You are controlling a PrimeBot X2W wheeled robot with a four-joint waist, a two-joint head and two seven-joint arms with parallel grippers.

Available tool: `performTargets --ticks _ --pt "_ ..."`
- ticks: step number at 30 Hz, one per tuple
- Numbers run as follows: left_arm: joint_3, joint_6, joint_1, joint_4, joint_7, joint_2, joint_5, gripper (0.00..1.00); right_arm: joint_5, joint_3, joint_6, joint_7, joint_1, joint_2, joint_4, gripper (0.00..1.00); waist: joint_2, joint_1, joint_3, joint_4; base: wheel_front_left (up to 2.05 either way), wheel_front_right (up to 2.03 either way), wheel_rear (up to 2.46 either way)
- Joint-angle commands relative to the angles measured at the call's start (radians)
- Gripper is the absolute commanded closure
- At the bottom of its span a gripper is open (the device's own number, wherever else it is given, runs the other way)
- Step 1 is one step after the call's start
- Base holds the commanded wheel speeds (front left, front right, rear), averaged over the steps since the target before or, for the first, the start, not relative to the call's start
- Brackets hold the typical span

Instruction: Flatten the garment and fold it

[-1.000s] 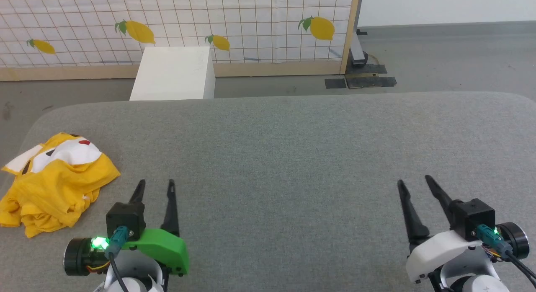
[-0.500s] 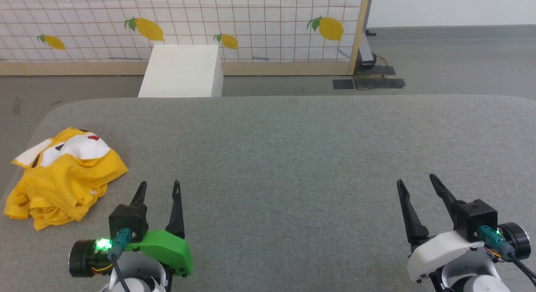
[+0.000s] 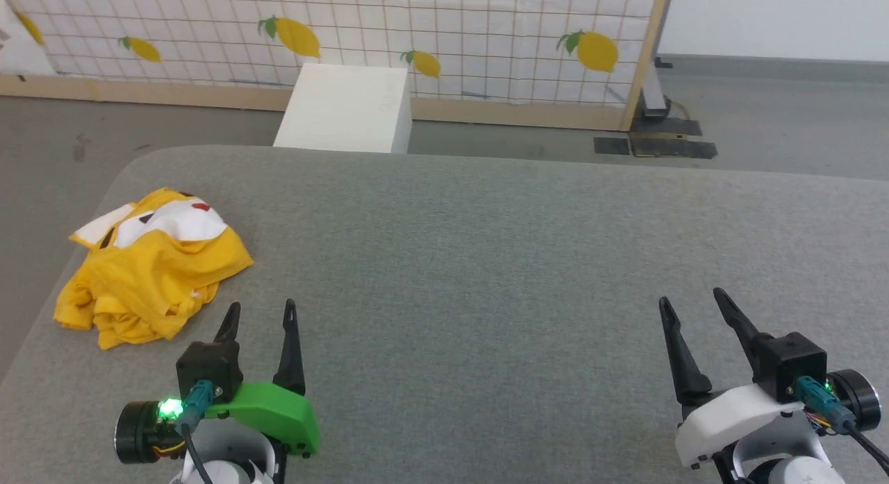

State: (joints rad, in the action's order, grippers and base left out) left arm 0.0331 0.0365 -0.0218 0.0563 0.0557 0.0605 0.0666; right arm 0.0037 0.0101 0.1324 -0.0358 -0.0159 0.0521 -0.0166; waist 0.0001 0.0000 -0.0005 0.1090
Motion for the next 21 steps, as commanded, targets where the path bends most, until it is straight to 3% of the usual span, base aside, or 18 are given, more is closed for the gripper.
performTargets --ticks 1,21 --pt "0.002 0.01 -0.018 0.006 0.01 0.008 0.016 0.0 0.002 0.001 0.0 -0.01 0.017 -0.001 -0.004 0.0 -0.0001 0.0 -0.002 0.021 0.0 0.0 0.0" --pt "0.01 0.054 -0.009 0.009 0.038 0.031 0.069 0.0 0.008 -0.004 -0.001 -0.034 0.023 -0.001 -0.017 0.0 -0.0001 0.0 -0.003 0.134 0.0 0.0 0.0"
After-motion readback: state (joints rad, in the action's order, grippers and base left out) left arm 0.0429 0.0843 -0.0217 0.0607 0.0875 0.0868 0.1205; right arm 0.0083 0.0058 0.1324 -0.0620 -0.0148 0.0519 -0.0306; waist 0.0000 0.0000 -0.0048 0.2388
